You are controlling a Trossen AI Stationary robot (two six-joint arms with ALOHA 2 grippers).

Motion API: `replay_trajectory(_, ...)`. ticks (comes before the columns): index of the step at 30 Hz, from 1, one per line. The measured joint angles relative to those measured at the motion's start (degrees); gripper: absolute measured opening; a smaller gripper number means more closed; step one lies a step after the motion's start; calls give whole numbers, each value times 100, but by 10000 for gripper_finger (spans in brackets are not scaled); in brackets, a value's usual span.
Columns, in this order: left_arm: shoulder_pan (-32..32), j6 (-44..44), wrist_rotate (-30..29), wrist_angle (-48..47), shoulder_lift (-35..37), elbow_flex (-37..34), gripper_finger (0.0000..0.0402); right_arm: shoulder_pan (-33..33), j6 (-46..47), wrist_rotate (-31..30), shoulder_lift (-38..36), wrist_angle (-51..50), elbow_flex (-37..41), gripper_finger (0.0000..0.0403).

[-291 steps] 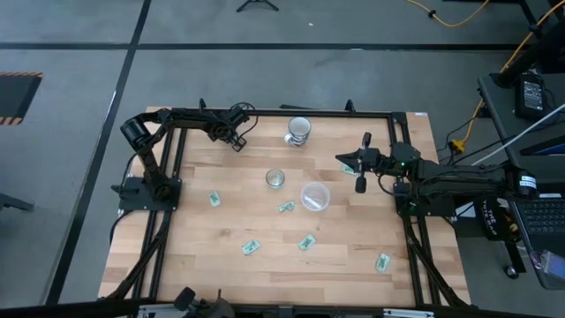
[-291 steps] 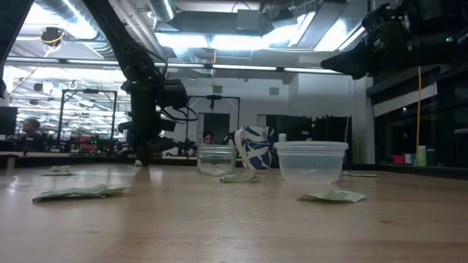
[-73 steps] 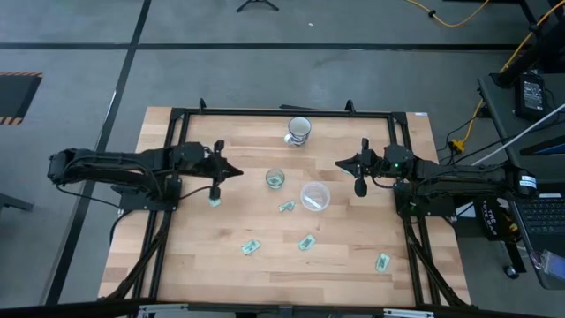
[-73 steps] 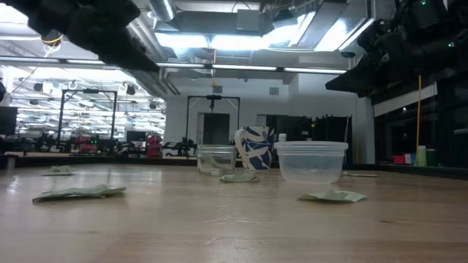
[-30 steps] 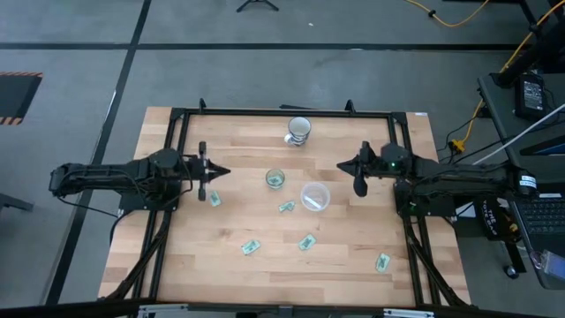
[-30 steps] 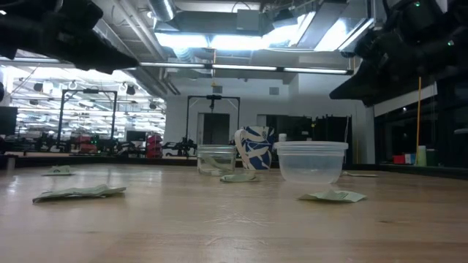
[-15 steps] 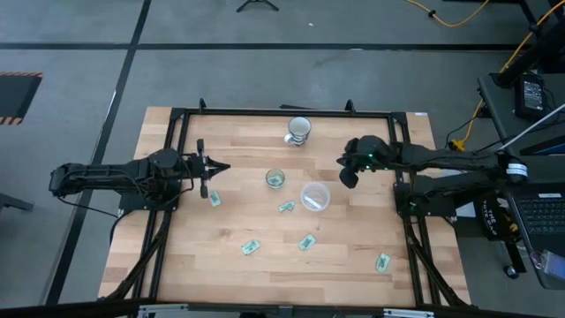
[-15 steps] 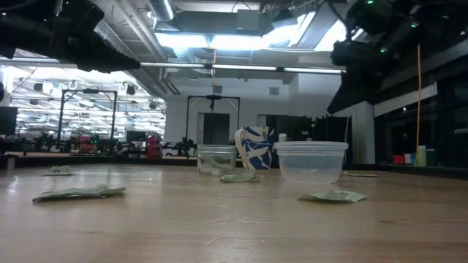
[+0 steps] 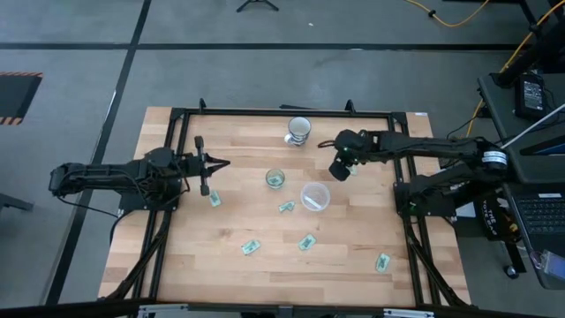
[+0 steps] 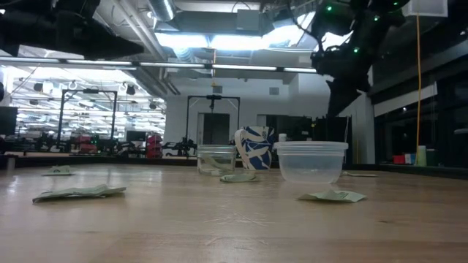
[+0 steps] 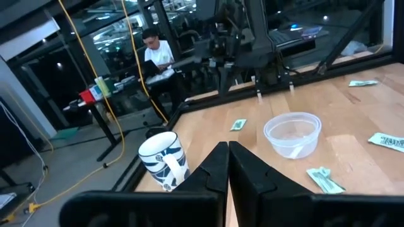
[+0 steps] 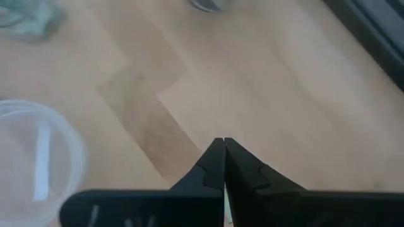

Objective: Pick and place Stevia / Truvia into bins
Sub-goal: Put the stevia packet into the transparent container

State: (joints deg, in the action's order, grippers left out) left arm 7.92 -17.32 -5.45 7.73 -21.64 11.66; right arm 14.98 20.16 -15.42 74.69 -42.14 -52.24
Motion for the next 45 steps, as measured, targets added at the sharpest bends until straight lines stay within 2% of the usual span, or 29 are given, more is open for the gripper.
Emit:
replay_trajectory(13,0,-14,-3,-8,1,0,7,69,682,0,606,-232,-1,13)
replay_trajectory(32,1,-30,-4,-23,-25,0,4,76,1885,39,702,-349,1,178)
replay_trajectory(36,1,7,-4,-22,-72,0,5,76,2167,8,756,-352,3,191)
replay_trajectory(45,0,26,-5,-22,-165,0,2,5,2438,2,1219,-358,5,193)
